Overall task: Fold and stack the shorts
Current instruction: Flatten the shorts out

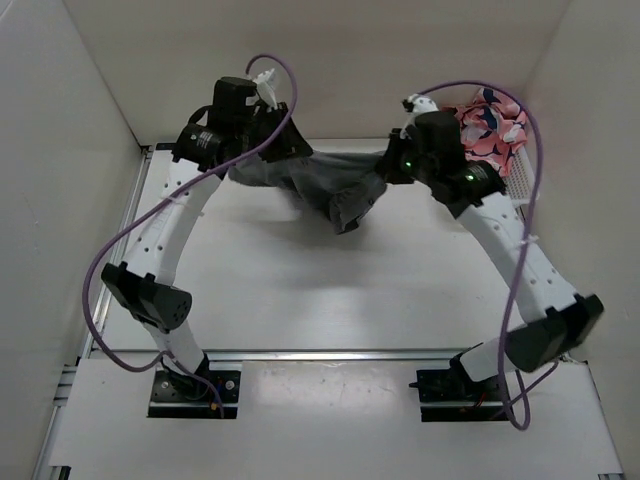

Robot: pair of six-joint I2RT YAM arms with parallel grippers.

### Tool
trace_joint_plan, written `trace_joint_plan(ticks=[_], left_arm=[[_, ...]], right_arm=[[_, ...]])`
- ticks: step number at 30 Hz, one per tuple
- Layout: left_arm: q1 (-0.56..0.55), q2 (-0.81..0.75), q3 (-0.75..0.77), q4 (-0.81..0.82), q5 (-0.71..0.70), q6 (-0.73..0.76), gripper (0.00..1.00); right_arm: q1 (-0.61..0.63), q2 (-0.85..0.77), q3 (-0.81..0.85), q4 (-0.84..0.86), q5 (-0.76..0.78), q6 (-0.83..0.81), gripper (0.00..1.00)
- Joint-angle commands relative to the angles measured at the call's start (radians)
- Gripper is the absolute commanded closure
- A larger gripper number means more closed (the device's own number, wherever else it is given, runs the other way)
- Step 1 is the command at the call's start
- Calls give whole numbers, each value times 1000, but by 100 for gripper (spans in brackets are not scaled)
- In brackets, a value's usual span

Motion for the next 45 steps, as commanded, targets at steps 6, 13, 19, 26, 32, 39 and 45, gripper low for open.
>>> trace_joint_plan(ticks=[6, 13, 19, 26, 32, 39, 45], left_arm=[[-13, 101, -126, -72, -12, -14, 21], [60, 12, -274, -72, -134, -14, 40], [149, 45, -373, -63, -170, -23, 33], [189, 188, -441, 20, -84, -33, 5], [169, 380, -312, 29, -84, -42, 5], [160, 483, -271, 29, -104, -53, 37], [183, 460, -261, 29, -96, -53, 90]], right_arm=[[-124, -51, -235, -84, 13, -119, 71], [-199, -92, -360, -107, -9, 13, 41], [-307, -264, -543, -93, -91, 166, 46], [-462, -497, -793, -84, -288, 312, 17], [-493, -589, -952, -22, -420, 407, 15], [-441, -530, -1011, 142, -408, 463, 16], [-327, -243, -878, 249, -233, 398, 18]])
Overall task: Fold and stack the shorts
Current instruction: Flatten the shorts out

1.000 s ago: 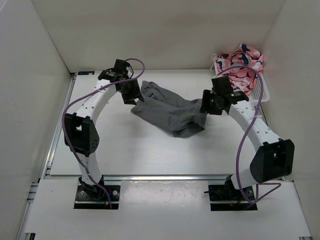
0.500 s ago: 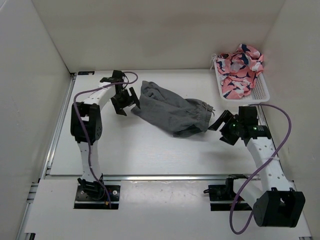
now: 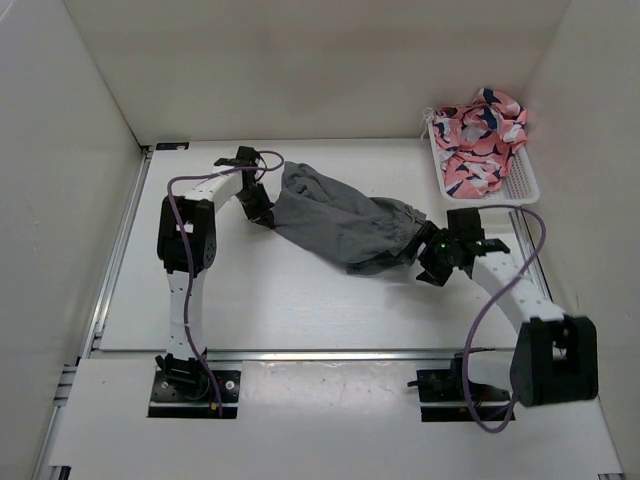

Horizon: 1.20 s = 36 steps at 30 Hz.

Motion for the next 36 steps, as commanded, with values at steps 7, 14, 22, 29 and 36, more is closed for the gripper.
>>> trace_joint_plan(ticks=[7, 14, 22, 29, 36], left_arm=[[64, -127, 39, 8, 3, 2, 90], [104, -198, 120, -38, 26, 11, 90], [216, -175, 561, -163, 107, -10, 90], [314, -360, 550, -147, 145, -39, 90], [317, -592, 76, -125, 104, 37, 90]], right_arm=[[205, 298, 333, 86, 440, -109, 76], [227, 396, 541, 63, 440, -156, 100], [127, 539, 1103, 32, 299, -296, 100], [83, 562, 1401, -50, 23, -406, 100], [83, 300, 829, -87, -6, -405, 100]])
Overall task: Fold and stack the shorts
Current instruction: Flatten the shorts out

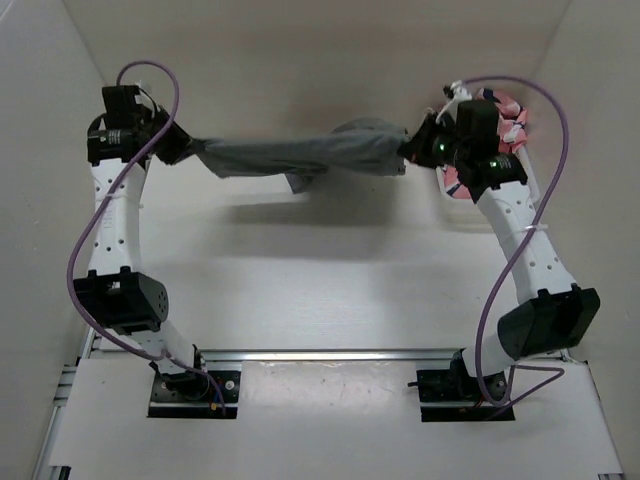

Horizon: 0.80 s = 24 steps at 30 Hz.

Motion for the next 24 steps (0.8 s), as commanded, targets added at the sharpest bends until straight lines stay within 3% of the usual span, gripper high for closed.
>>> trace_joint_plan(ticks=[1, 3, 5, 6, 8, 9, 10, 11, 12, 14, 19, 21, 22, 24], left_arm=[[-8, -82, -261, -1, -43, 58, 90], [-32, -164, -486, 37, -67, 58, 90], [-46, -176, -594, 81, -81, 58, 90], [-57, -147, -646, 82, -81, 67, 73], [-57, -43, -647, 92, -81, 78, 61], [-57, -14, -647, 92, -69, 78, 54], [-57, 8, -647, 92, -55, 78, 44], [-57, 18, -647, 82, -55, 78, 40], [-57, 9, -647, 82, -55, 78, 39], [-57, -53, -656, 82, -109, 67, 26], [-44, -164, -781, 72, -172, 26, 26], [-44, -187, -833, 72, -192, 0, 26], [-44, -198, -885, 72, -192, -23, 26], [-44, -198, -933, 120, -172, -36, 26]], right_arm=[[-8, -102, -296, -92, -39, -16, 100], [-8, -138, -410, -142, -39, -7, 100], [-8, -147, -520, -161, -27, 2, 100], [-18, -93, -539, -170, -27, 2, 100], [-28, 1, -498, -190, -42, -8, 60], [-37, 105, -465, -251, -33, -18, 54], [-37, 136, -438, -268, -19, -18, 53], [-37, 138, -438, -268, -1, 4, 51], [-37, 114, -456, -259, 19, 24, 51], [-37, -16, -559, -230, 75, 97, 46], [-37, -271, -769, -184, 113, 223, 46], [-28, -391, -885, -154, 70, 298, 37], [-28, -461, -927, -119, 48, 324, 27], [-19, -517, -1030, -74, 10, 408, 21]])
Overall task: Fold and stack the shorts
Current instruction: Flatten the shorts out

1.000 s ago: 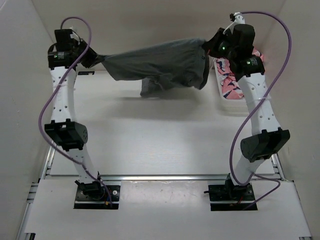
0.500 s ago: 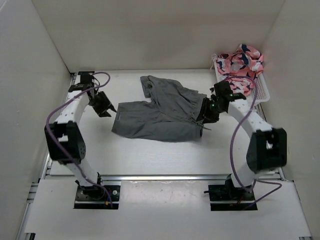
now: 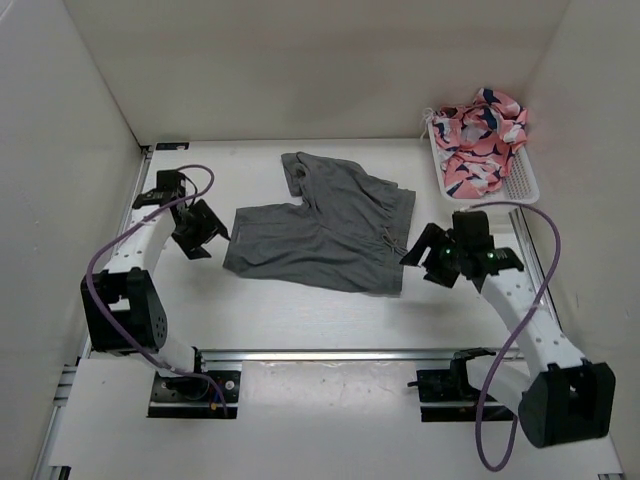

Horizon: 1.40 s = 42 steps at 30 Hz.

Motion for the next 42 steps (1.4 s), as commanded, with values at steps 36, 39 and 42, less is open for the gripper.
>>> trace_joint_plan(ticks=[36, 39, 42], left_arm=[[-42, 168, 49, 121, 12, -74, 90], [-68, 132, 12, 121, 22, -83, 90], [-116, 132, 12, 121, 22, -93, 90]], right_arm=[[104, 339, 64, 120, 256, 316, 87], [47, 401, 104, 79, 143, 276, 40], [61, 412, 81, 102, 36, 308, 21]])
